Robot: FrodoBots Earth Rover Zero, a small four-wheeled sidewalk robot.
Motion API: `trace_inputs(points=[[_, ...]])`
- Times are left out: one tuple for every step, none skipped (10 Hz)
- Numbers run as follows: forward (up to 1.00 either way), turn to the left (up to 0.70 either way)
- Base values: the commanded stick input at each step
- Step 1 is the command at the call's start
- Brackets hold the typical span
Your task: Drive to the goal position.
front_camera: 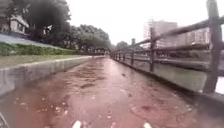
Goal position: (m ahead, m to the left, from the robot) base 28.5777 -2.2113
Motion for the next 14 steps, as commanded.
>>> trace_inputs(points=[[0.50,0.25],[0.50,0.00],[0.50,0.00],[0.50,0.00],[0.50,0.00],[0.50,0.00],[0.50,0.00],[0.50,0.00],[0.50,0.00],[0.50,0.00],[0.50,0.00],[0.50,0.00],[0.50,0.00],[0.50,0.14]])
